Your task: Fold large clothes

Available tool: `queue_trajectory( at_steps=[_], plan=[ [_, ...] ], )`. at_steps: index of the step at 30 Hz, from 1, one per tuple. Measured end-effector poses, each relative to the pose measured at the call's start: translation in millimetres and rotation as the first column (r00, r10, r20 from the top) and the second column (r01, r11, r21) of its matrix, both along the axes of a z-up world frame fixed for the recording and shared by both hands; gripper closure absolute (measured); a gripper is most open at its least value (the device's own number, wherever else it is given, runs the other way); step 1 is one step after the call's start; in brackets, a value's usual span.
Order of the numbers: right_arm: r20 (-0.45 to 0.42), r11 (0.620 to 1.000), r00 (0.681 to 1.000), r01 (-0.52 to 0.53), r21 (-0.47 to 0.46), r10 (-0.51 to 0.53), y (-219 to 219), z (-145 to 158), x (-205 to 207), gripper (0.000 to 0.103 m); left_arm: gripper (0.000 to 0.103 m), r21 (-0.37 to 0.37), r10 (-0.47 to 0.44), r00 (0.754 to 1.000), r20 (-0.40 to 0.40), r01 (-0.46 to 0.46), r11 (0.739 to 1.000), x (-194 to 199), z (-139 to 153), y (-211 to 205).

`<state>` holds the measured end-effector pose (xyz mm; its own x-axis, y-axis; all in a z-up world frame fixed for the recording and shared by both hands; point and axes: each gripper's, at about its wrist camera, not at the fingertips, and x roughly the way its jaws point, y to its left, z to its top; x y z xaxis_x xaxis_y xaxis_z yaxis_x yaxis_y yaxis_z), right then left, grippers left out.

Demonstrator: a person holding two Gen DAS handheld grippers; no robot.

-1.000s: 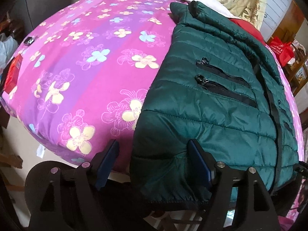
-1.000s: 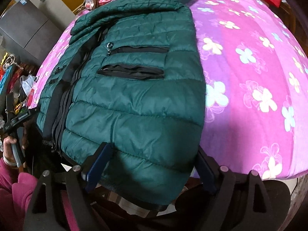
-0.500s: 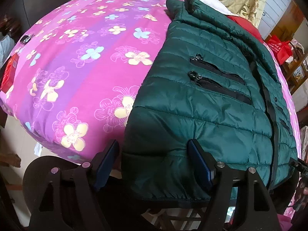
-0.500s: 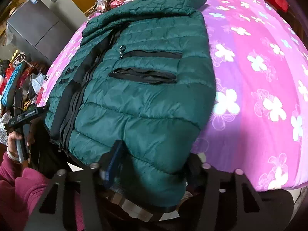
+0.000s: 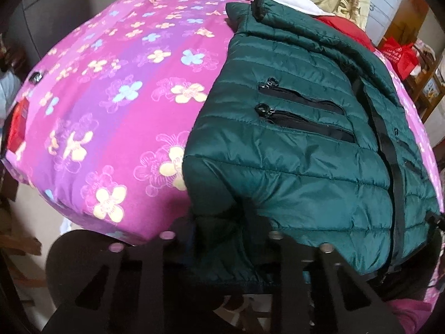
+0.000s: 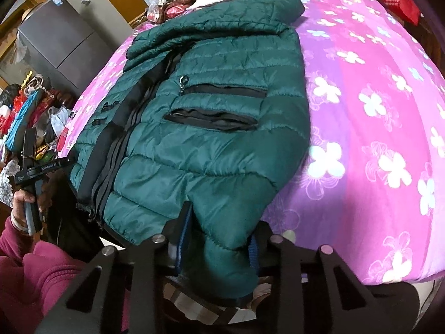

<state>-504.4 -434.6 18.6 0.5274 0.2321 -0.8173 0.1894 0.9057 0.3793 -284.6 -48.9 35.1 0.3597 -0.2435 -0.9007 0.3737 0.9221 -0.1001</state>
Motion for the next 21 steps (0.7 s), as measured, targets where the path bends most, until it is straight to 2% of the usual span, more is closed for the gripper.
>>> queue_trajectory(
  at_steps=[5, 9, 14, 21],
  plan=[
    [0.026, 1.000, 1.000, -0.002, 0.014, 0.001, -4.4, 6.3, -1.8, 0.078, 0.103, -0.012, 0.018, 1.000, 0.010, -0.018, 1.000, -0.6, 4.8, 4.1],
    [0.045, 0.999, 0.999, 0.007, 0.033, -0.008, -8.7, 12.1, -4.8, 0.079, 0.103, -0.026, 0.017, 0.999, 0.031, -0.016, 1.000, -1.9, 15.0, 4.4],
    [0.072, 1.000, 0.997, 0.000, 0.015, -0.001, -8.4, 25.6, -4.1, 0.079, 0.103, -0.074, 0.021, 0.998, 0.057, -0.017, 0.997, 0.4, 35.6, 6.6],
    [0.136, 0.999, 0.990, 0.014, 0.046, -0.020, -19.3, 48.0, -0.8, 0.079, 0.103, -0.138, 0.039, 0.994, 0.099, -0.025, 0.990, 8.3, 63.4, 6.9]
  ],
)
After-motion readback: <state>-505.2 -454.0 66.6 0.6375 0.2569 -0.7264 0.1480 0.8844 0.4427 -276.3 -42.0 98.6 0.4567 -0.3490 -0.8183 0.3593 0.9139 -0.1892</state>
